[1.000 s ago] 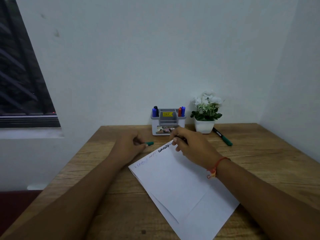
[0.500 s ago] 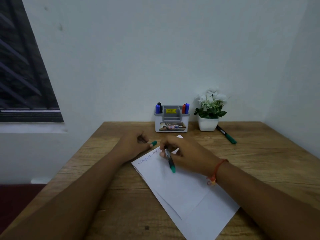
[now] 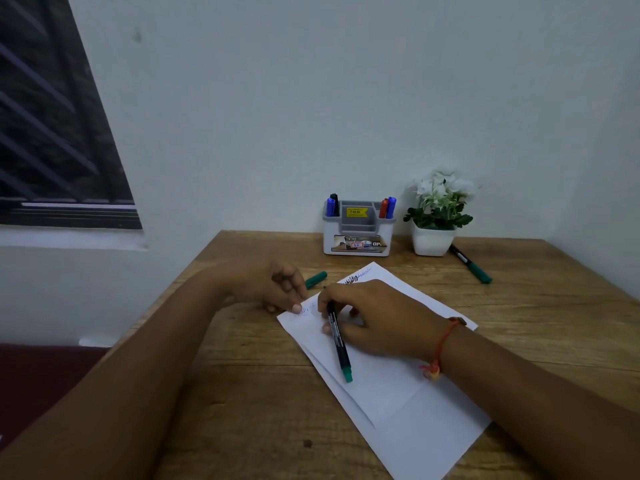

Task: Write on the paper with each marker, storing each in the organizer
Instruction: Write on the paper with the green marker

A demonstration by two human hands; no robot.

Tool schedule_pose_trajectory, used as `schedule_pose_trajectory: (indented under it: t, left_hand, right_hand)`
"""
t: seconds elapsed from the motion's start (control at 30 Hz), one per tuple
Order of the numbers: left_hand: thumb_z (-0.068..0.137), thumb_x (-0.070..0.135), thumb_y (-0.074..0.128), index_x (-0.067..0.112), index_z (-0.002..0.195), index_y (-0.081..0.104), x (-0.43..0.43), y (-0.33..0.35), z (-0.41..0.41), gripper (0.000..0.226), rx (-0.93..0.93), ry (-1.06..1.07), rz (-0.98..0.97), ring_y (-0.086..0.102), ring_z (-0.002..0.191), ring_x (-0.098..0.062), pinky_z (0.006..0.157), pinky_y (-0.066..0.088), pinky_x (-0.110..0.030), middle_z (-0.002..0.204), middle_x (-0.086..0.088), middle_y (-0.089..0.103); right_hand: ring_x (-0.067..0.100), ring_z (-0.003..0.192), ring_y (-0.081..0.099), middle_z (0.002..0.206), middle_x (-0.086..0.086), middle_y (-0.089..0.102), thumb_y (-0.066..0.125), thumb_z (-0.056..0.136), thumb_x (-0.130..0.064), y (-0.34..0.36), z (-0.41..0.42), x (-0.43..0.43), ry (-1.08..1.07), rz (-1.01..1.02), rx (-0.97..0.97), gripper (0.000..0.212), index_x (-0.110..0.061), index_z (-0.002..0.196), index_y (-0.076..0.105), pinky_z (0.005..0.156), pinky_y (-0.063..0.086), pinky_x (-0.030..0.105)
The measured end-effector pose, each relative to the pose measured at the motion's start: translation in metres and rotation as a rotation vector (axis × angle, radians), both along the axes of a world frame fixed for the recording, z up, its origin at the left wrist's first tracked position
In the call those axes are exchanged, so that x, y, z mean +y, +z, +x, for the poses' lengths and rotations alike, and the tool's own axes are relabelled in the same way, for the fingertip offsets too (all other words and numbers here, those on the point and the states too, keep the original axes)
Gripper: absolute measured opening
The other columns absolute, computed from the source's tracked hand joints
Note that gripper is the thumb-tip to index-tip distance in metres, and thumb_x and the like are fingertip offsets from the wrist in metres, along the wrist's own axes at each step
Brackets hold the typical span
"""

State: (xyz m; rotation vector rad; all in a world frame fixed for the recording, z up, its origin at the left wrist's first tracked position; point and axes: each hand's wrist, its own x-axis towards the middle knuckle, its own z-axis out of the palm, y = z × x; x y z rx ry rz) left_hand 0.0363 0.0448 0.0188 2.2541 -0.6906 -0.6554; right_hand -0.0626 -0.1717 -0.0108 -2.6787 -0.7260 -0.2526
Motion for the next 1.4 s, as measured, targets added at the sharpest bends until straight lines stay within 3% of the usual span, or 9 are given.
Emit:
schedule_pose_trajectory:
  t: [0.1, 0.2, 0.33, 0.53, 0.8, 0.87, 0.97, 1.13, 1.4]
  left_hand:
    - [0.078, 0.007, 0.08, 0.01, 0.105, 0.07, 0.001, -0.001, 0.0, 0.029, 0.022, -0.024, -0.02, 0.063, 0.08, -0.012, 0.068, 0.053, -0.02, 0.091, -0.006, 0.069]
    - [0.078, 0.007, 0.079, 0.01, 0.105, 0.068, 0.001, -0.002, 0.0, 0.029, 0.016, -0.036, -0.029, 0.063, 0.082, -0.014, 0.07, 0.053, -0.022, 0.092, -0.007, 0.069]
    - [0.082, -0.003, 0.072, 0.007, 0.105, 0.067, 0.002, -0.003, 0.002, 0.025, 0.049, -0.039, -0.054, 0.064, 0.083, -0.016, 0.073, 0.053, -0.026, 0.095, -0.014, 0.07]
    - [0.082, -0.008, 0.068, 0.005, 0.113, 0.064, 0.002, -0.004, 0.004, 0.034, 0.1, -0.031, -0.063, 0.065, 0.086, -0.016, 0.072, 0.054, -0.021, 0.1, -0.014, 0.069]
    - [0.08, -0.008, 0.071, 0.008, 0.114, 0.065, 0.004, -0.004, 0.004, 0.037, 0.137, -0.038, -0.073, 0.066, 0.091, -0.016, 0.084, 0.055, -0.026, 0.102, -0.011, 0.07]
    - [0.079, -0.008, 0.072, 0.006, 0.115, 0.064, 0.004, -0.004, 0.004, 0.039, 0.145, -0.04, -0.082, 0.067, 0.087, -0.012, 0.079, 0.055, -0.022, 0.097, -0.008, 0.07]
    - [0.079, -0.008, 0.072, 0.006, 0.117, 0.064, 0.006, -0.005, 0.005, 0.041, 0.156, -0.042, -0.091, 0.066, 0.084, -0.01, 0.075, 0.053, -0.02, 0.094, -0.005, 0.069]
    - [0.078, -0.006, 0.074, 0.012, 0.112, 0.068, 0.008, -0.007, 0.006, 0.039, 0.15, -0.049, -0.097, 0.063, 0.086, -0.011, 0.081, 0.052, -0.024, 0.096, -0.005, 0.067]
    - [0.079, -0.008, 0.073, 0.01, 0.112, 0.067, 0.007, -0.007, 0.006, 0.038, 0.151, -0.051, -0.094, 0.062, 0.082, -0.01, 0.079, 0.053, -0.022, 0.095, -0.006, 0.066]
  right_hand:
    - [0.0, 0.09, 0.061, 0.106, -0.01, 0.072, 0.054, 0.101, -0.026, 0.002, 0.0, 0.003, -0.047, 0.111, 0.045, 0.021, -0.027, 0.118, 0.065, 0.079, 0.045, 0.016]
    - [0.008, 0.084, 0.071, 0.089, -0.006, 0.076, 0.056, 0.1, -0.04, 0.004, 0.0, 0.015, -0.166, 0.479, 0.151, 0.032, -0.016, 0.101, 0.076, 0.079, 0.059, 0.028]
    - [0.016, 0.081, 0.077, 0.083, 0.006, 0.079, 0.066, 0.096, -0.022, 0.005, 0.003, 0.035, -0.21, 0.804, 0.39, 0.016, -0.01, 0.096, 0.076, 0.074, 0.062, 0.032]
    - [0.009, 0.064, 0.068, 0.076, 0.004, 0.078, 0.073, 0.087, -0.021, -0.002, 0.004, 0.041, -0.308, 0.718, 0.448, 0.009, -0.012, 0.087, 0.078, 0.066, 0.056, 0.024]
    - [0.004, 0.058, 0.062, 0.065, 0.0, 0.071, 0.072, 0.082, -0.015, 0.001, 0.005, 0.042, -0.351, 0.741, 0.497, 0.018, 0.002, 0.087, 0.076, 0.057, 0.05, 0.017]
    - [-0.001, 0.054, 0.06, 0.062, -0.001, 0.07, 0.073, 0.083, -0.019, 0.002, 0.003, 0.043, -0.363, 0.694, 0.448, 0.019, 0.0, 0.082, 0.077, 0.055, 0.048, 0.013]
    - [0.0, 0.056, 0.061, 0.065, 0.005, 0.074, 0.075, 0.081, -0.027, -0.001, 0.003, 0.046, -0.372, 0.648, 0.391, 0.021, -0.007, 0.076, 0.077, 0.063, 0.051, 0.022]
    - [0.0, 0.054, 0.055, 0.049, -0.012, 0.06, 0.075, 0.079, -0.03, -0.005, 0.005, 0.048, -0.373, 0.585, 0.317, 0.032, -0.023, 0.051, 0.06, 0.057, 0.042, 0.021]
    - [0.002, 0.056, 0.054, 0.051, -0.012, 0.057, 0.076, 0.079, -0.036, -0.002, 0.006, 0.049, -0.375, 0.551, 0.321, 0.03, -0.024, 0.057, 0.059, 0.054, 0.038, 0.017]
